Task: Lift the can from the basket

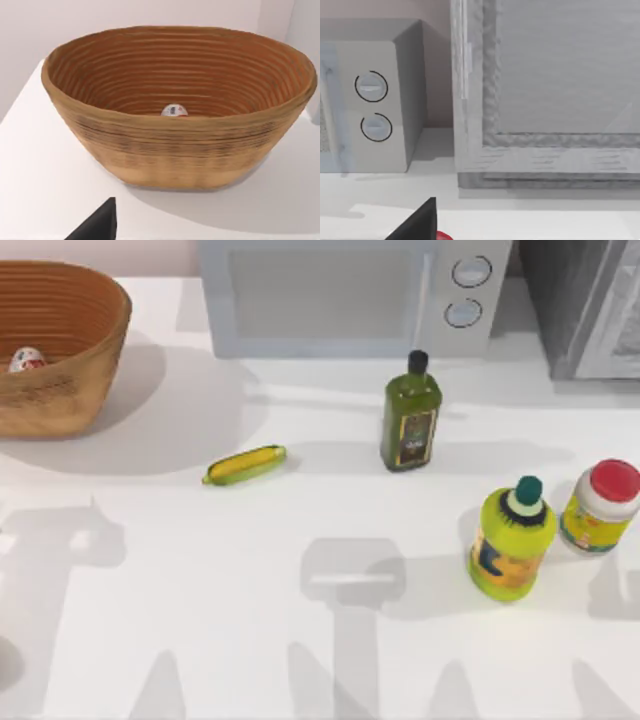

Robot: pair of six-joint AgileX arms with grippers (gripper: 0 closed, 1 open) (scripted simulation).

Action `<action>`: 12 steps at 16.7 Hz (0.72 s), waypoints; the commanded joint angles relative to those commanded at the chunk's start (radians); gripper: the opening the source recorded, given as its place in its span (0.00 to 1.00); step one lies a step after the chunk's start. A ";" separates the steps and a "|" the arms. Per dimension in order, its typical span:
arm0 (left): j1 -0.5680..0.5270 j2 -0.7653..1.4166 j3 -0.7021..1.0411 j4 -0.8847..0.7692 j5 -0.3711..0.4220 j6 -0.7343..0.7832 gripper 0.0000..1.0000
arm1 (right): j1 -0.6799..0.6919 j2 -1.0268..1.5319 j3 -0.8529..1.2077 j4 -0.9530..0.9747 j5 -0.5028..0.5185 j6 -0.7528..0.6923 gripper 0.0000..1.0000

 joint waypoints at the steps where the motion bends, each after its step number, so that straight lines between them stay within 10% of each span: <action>1: 0.004 0.082 0.083 -0.046 0.002 0.004 1.00 | 0.000 0.000 0.000 0.000 0.000 0.000 1.00; 12: 0.038 1.162 1.184 -0.650 0.053 0.060 1.00 | 0.000 0.000 0.000 0.000 0.000 0.000 1.00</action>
